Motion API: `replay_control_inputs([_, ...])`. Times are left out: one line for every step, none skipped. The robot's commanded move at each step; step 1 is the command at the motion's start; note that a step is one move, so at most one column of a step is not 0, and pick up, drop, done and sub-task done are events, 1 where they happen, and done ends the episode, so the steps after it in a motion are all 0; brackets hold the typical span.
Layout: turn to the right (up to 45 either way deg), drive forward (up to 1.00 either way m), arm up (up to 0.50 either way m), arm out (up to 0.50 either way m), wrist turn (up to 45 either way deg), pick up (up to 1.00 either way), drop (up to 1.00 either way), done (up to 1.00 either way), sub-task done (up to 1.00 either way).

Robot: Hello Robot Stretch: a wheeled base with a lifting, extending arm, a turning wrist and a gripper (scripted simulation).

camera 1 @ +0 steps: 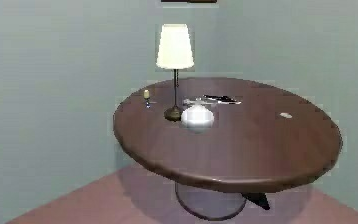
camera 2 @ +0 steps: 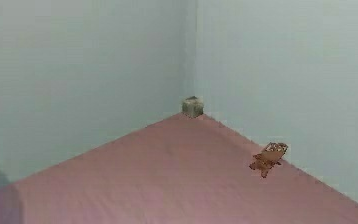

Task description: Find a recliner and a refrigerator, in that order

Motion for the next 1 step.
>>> replay_control_inputs([-45.0, 0.00, 0.00, 0.00, 0.0, 0.00, 0.00, 0.00, 0.00])
